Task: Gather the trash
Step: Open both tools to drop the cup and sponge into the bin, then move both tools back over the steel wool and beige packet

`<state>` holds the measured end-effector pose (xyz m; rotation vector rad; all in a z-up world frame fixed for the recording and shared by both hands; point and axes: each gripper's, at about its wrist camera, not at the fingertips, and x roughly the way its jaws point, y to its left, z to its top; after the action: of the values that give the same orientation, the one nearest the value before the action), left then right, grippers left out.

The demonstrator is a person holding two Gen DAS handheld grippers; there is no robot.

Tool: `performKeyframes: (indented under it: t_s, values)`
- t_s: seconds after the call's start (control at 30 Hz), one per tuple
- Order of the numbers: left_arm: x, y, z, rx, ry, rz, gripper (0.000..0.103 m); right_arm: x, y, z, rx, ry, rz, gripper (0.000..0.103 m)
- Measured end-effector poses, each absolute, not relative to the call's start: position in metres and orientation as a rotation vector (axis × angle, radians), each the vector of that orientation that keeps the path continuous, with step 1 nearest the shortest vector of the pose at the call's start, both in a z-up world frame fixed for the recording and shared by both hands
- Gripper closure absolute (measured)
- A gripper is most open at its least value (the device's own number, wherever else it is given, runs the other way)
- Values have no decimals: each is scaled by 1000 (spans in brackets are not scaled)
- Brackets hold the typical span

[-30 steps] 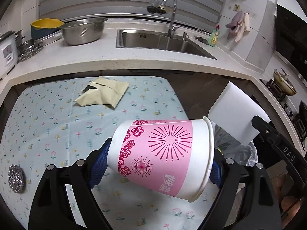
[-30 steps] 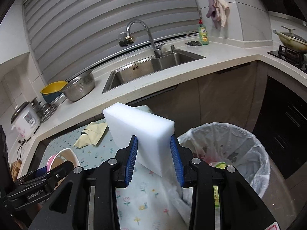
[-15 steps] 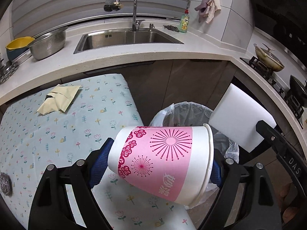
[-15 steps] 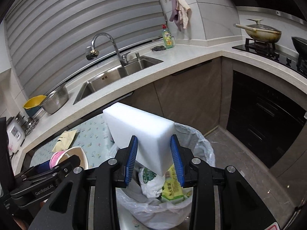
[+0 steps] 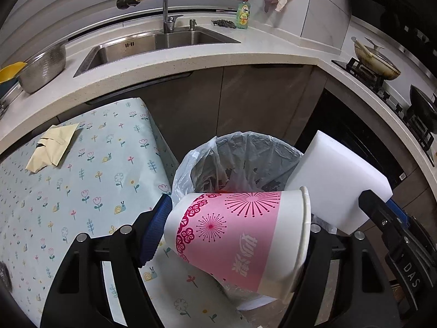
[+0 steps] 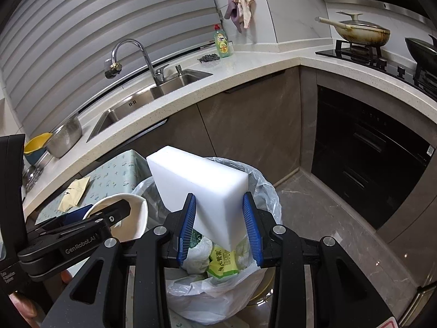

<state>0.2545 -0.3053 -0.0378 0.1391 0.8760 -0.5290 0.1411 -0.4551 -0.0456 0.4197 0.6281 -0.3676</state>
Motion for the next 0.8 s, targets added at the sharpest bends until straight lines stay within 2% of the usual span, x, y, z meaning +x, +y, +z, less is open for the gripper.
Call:
performKeyframes:
  t_s: [0.13, 0.2, 0.27, 0.33, 0.8]
  values:
    - [258, -309, -40, 141, 881, -531, 32, 148, -456, -52, 424, 642, -364, 64]
    - [261, -309, -41, 140, 884, -518, 24, 150, -455, -53, 422, 639, -365, 61]
    - [262, -306, -40, 128, 875, -503, 17, 153, -455, -51, 427, 629, -364, 49]
    - [264, -303, -38, 120, 872, -498, 16, 152, -455, -49, 438, 616, -367, 44]
    - [259, -266, -8, 73, 823, -469, 15, 151, -431, -24, 426, 576, -337, 38]
